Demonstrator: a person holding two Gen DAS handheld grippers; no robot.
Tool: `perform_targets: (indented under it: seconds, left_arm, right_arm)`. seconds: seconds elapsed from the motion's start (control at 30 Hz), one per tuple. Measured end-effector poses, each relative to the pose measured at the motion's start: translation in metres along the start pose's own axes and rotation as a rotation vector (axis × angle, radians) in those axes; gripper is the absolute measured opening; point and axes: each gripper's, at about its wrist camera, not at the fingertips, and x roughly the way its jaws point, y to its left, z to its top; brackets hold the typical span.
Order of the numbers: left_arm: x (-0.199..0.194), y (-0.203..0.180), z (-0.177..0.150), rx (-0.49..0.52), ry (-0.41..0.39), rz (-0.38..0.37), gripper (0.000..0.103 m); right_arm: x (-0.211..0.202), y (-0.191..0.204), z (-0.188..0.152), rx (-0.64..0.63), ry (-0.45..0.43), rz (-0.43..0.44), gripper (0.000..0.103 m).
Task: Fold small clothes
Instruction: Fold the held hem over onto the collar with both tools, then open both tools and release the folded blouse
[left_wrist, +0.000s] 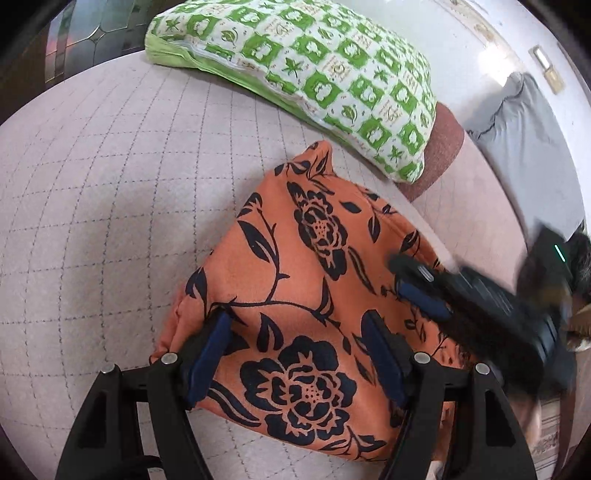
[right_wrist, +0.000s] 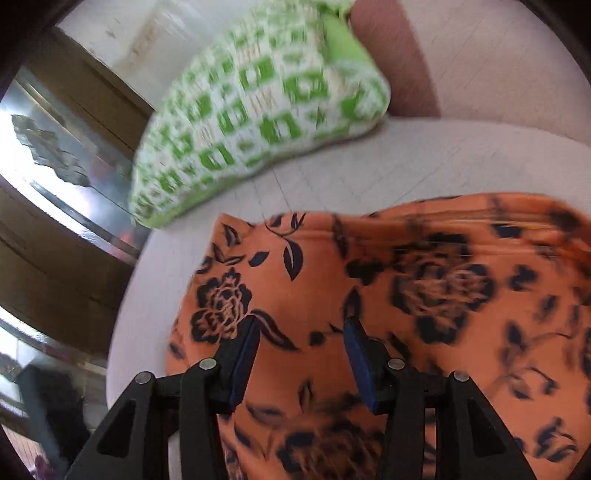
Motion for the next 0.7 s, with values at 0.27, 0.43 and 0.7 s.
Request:
perform_targets:
  seconds: [0.27, 0.43, 0.7]
  left_arm:
    - [0.013, -0.009, -0.002, 0.071, 0.024, 0.043, 0.075]
    - [0.013, -0.011, -0.004, 0.074, 0.014, 0.057, 0.075]
    - [0.019, -0.022, -0.01, 0.129, 0.006, 0.115, 0.08]
  right_arm:
    - [-0.016, -0.032, 0.024, 0.057, -0.238, -0.25, 0.051]
    - [-0.082, -0.065, -0.01, 0.087, -0.229, -0.206, 0.056]
    - [-0.115, -0.158, -0.055, 0.234, -0.019, -0.358, 0.055]
